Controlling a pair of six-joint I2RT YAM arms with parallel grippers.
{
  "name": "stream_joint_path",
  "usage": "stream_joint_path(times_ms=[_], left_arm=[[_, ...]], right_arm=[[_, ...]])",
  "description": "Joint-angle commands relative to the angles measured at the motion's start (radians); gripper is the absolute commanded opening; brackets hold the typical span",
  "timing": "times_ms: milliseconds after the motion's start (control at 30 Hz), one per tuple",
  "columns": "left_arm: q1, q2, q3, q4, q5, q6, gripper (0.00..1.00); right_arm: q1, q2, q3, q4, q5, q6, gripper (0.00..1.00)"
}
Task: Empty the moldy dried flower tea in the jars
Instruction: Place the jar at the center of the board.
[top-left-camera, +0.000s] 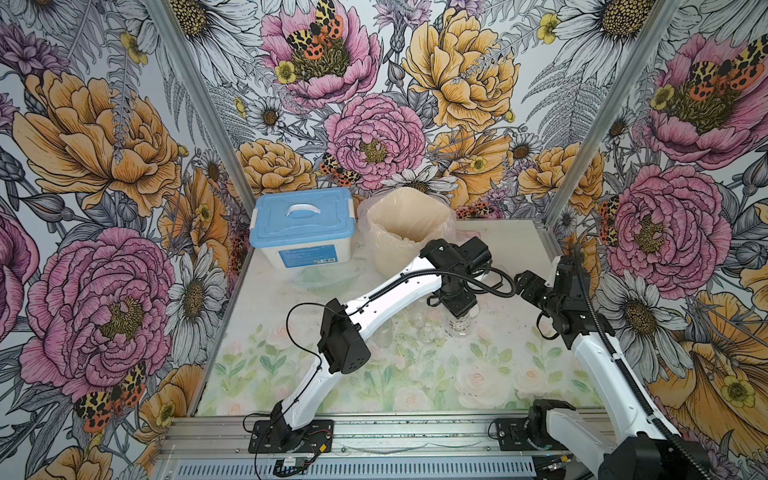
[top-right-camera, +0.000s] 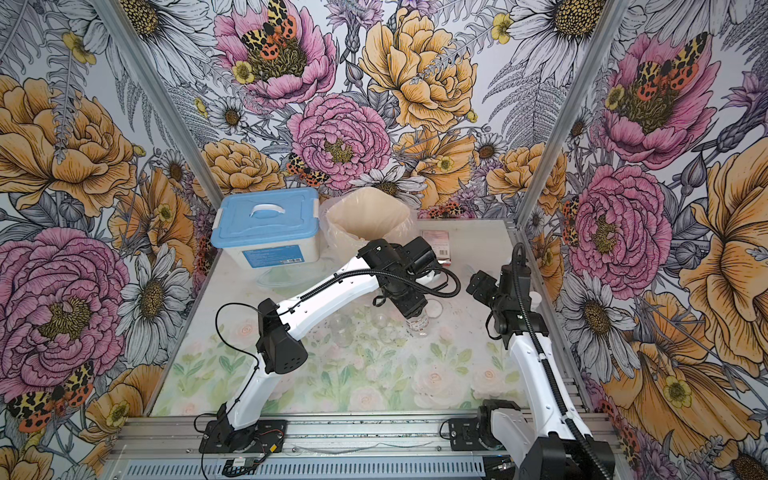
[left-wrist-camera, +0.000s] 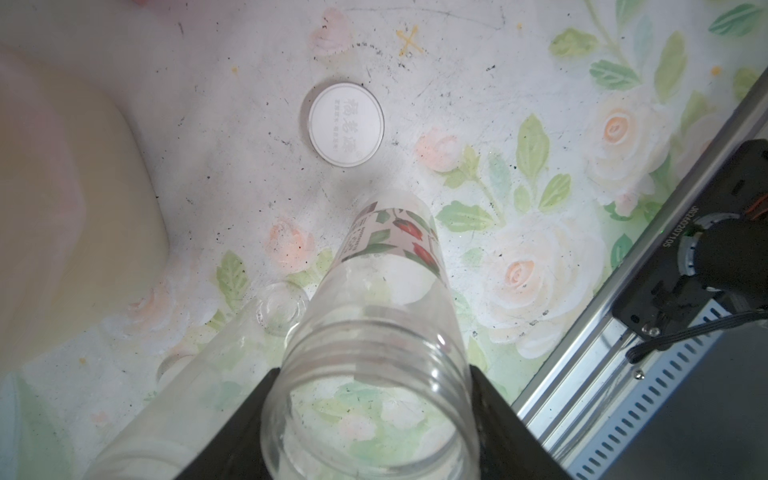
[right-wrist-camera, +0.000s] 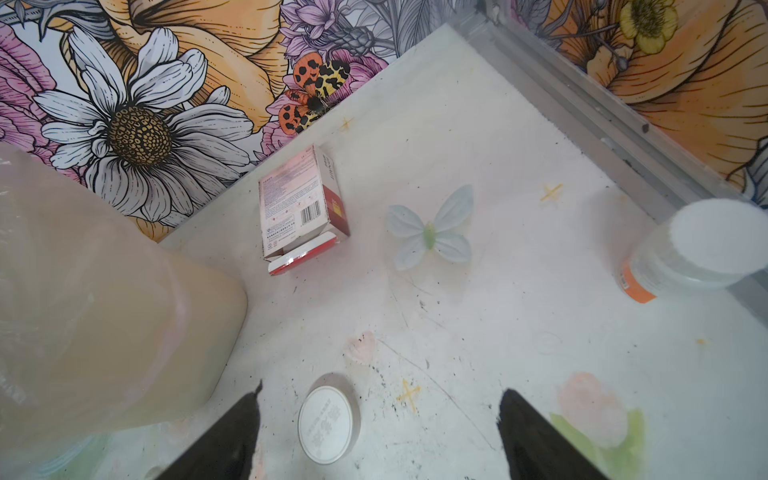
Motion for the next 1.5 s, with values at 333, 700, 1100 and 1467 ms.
stream_joint_path(times_ms=[333, 700, 1100, 1467], left_arm=[[-0.004, 0.054, 0.059, -0.009, -0.002, 0.037, 0.22], [-0.002, 0.071, 0.061, -0.013, -0.009, 0.046, 0.28], [-0.001, 0.083, 0.062, -0.014, -0.011, 0.050, 0.41], [-0.001, 0.094, 0.065, -0.014, 0.001, 0.050, 0.53]], right_arm=[[-0.008, 0.001, -0.005, 0.004, -0.019, -0.025, 0.89], [-0.006, 0.002, -0.007, 0.005, -0.024, -0.025, 0.89], [-0.008, -0.003, -0.012, 0.006, -0.031, -0.027, 0.89], [-0.007, -0.002, -0.016, 0.005, -0.035, -0.031, 0.89]])
